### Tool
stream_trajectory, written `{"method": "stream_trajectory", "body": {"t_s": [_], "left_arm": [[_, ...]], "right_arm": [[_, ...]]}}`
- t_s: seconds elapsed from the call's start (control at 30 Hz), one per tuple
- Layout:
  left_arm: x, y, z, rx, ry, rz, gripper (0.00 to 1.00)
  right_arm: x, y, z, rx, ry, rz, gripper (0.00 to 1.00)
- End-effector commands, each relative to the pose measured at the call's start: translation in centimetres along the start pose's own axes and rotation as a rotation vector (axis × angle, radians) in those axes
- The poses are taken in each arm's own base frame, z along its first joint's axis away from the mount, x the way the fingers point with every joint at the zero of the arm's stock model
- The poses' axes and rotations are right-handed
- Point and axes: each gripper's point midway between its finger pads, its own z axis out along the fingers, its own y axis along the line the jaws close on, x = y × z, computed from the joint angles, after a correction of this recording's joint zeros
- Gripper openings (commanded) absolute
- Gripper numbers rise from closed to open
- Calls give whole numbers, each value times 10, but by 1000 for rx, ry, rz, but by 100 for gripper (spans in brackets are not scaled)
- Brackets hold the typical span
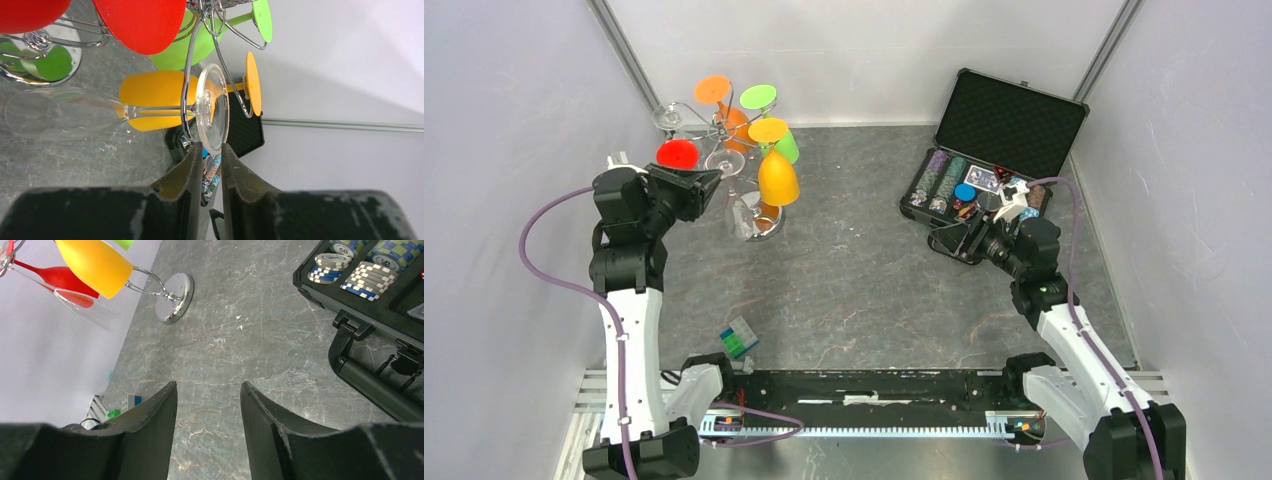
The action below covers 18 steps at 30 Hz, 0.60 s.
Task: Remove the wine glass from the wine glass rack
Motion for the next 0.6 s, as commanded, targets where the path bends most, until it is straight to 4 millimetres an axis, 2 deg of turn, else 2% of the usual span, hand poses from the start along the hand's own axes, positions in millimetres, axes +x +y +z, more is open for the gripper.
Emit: {"method": "stream_trajectory", "body": {"t_s": [0.0,0.4,0.57], "left_arm": [[-9,-11,3,50,-38,-52,24],[-14,0,21,88,-80,-240,27],[-19,10,20,72,-127,-301,36]], "right_arm": [[-1,-3,3,2,-12,-34,54],[3,-8,4,11,-4,-26,54],[5,-9,4,11,1,-25,54]]}}
